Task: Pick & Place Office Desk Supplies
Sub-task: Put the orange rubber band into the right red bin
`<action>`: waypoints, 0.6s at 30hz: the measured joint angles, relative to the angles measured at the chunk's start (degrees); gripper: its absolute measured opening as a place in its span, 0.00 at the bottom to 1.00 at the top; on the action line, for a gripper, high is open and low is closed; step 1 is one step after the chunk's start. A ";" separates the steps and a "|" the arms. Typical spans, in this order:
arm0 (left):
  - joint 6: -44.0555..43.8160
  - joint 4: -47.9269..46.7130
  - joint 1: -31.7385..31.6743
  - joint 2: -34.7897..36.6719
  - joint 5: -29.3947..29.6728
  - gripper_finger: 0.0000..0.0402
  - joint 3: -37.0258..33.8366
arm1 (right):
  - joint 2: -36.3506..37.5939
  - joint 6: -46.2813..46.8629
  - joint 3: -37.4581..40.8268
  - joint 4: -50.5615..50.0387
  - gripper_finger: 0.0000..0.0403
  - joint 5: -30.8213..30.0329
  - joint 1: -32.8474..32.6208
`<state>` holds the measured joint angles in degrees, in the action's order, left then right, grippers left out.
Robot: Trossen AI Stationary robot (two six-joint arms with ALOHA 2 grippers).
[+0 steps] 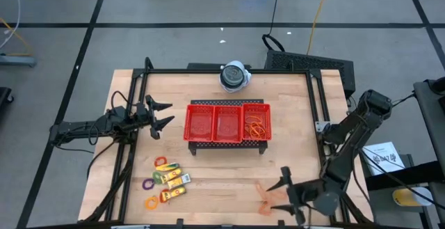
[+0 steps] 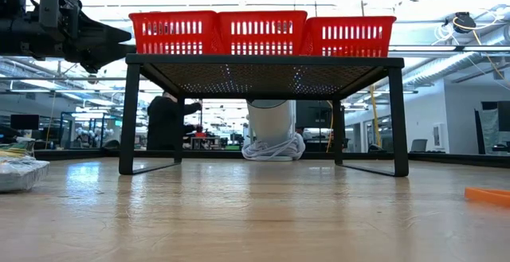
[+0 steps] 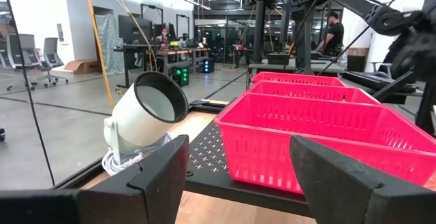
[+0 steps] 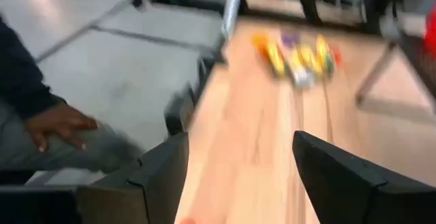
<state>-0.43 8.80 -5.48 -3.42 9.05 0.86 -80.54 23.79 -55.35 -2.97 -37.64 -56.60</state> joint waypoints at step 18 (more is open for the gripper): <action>0.00 0.02 -0.01 0.00 0.01 0.66 0.02 | -17.75 21.13 1.31 -20.89 0.60 17.05 0.34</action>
<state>-0.43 8.82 -5.49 -3.42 9.06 0.88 -98.29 44.92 -54.04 -23.85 -20.59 -56.26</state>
